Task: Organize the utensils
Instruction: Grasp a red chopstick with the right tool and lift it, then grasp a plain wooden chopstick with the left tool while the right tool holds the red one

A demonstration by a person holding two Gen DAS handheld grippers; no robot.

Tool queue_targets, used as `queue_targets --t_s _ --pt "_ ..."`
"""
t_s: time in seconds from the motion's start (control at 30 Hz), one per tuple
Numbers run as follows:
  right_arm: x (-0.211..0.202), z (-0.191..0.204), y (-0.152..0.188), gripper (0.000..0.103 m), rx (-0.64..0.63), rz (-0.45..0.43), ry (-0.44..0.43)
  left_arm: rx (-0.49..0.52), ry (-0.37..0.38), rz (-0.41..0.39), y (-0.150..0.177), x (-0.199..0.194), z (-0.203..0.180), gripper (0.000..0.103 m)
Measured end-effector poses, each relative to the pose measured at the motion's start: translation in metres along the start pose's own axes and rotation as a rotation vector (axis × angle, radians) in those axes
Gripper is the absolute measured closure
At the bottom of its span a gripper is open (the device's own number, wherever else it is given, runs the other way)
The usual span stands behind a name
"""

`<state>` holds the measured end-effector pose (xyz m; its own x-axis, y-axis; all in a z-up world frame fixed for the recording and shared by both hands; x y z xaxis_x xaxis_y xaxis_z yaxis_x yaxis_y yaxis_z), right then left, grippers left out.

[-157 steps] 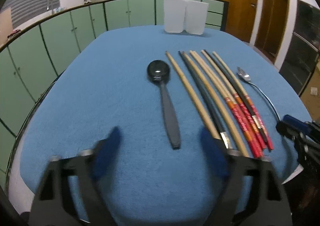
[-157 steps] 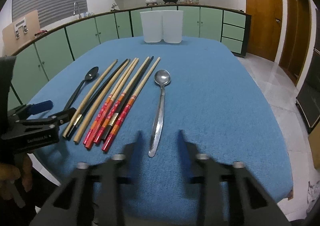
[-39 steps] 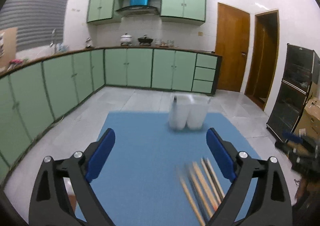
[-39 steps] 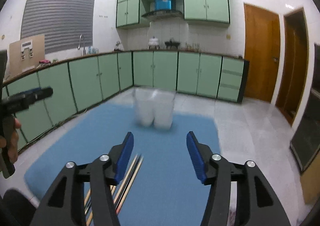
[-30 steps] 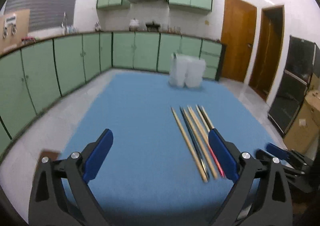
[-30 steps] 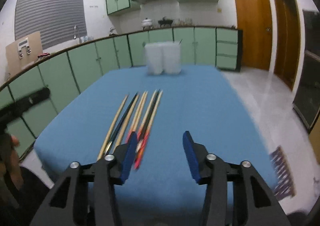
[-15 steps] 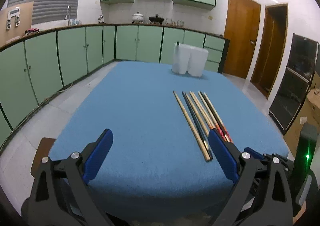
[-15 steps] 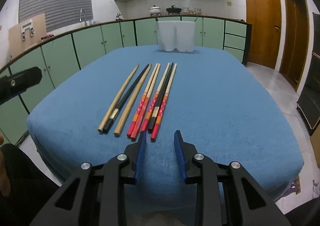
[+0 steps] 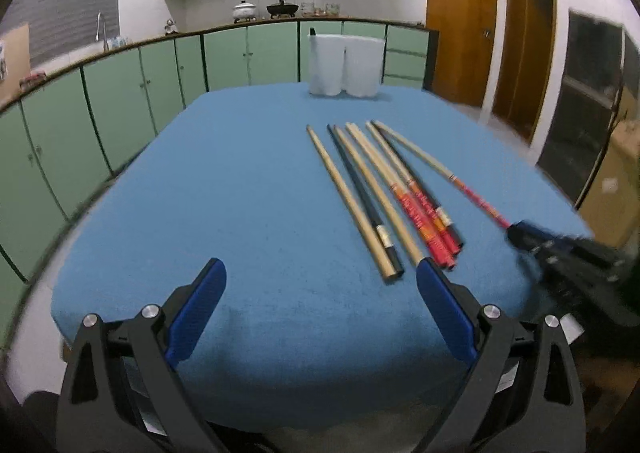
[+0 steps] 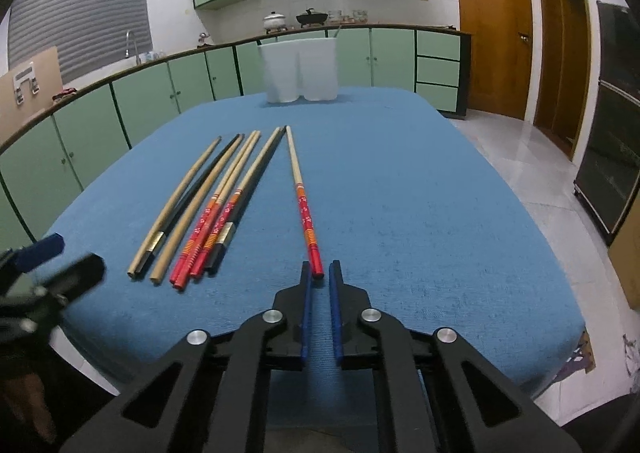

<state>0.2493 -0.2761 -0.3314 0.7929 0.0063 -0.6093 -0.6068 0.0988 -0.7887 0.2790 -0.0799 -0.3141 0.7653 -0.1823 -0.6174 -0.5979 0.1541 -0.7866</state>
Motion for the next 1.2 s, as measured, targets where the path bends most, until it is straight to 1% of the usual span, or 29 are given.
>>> queue_targets --t_s 0.1,0.17,0.27,0.47,0.57,0.63,0.8,0.87,0.93,1.03,1.07,1.13,1.2 --pt "0.001 -0.001 -0.001 0.095 0.014 0.002 -0.006 0.0 -0.022 0.035 0.003 0.01 0.001 0.01" --pt "0.001 -0.001 0.0 0.095 0.014 0.002 -0.006 0.012 -0.068 0.064 0.005 0.018 0.004 0.01" --pt "0.001 -0.003 0.0 0.095 0.02 0.003 -0.009 -0.014 -0.043 0.075 0.007 0.021 0.006 0.01" --pt "0.002 -0.005 0.0 0.095 0.022 0.005 -0.01 -0.001 -0.019 0.076 0.008 0.02 -0.003 0.01" --pt "0.002 -0.005 0.0 0.095 0.025 0.007 -0.011 0.017 -0.033 0.071 0.008 0.02 -0.008 0.01" --pt "0.003 -0.005 0.0 0.095 0.025 0.008 -0.011 -0.005 -0.025 0.08 0.009 0.023 -0.005 0.01" --pt "0.005 -0.004 0.0 0.095 0.022 0.007 -0.006 -0.027 -0.036 0.072 0.007 0.025 -0.002 0.01" --pt "0.005 -0.003 0.0 0.095 0.015 0.004 -0.005 -0.035 -0.036 0.062 0.005 0.027 -0.002 0.017" --pt "0.006 -0.002 0.001 0.095 0.011 0.002 -0.008 -0.031 -0.03 0.044 0.003 0.027 -0.002 0.038" --pt "0.006 -0.002 0.003 0.094 0.0 -0.001 -0.011 -0.033 -0.023 0.036 0.001 0.028 -0.004 0.052" --pt "0.005 -0.003 0.003 0.094 -0.003 -0.001 -0.011 -0.034 -0.023 0.035 0.001 0.027 -0.004 0.054" --pt "0.004 -0.002 0.004 0.092 -0.008 0.002 -0.023 -0.026 -0.03 0.031 0.0 0.026 -0.003 0.069" --pt "0.004 -0.001 0.004 0.092 -0.017 0.002 -0.026 -0.036 -0.022 0.034 0.0 0.026 -0.001 0.071"
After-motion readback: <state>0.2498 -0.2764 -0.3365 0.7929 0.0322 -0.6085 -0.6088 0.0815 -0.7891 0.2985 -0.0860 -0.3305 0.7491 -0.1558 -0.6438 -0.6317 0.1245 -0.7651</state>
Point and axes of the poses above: each gripper's, at about its wrist camera, not at the fingertips, and x roughly the way its jaws point, z to its left, y to its underside, the point moved 5 cm from there along x, roughly the way its jaws point, and after that the axes turned 1 degree about -x, right-handed, at the moved point
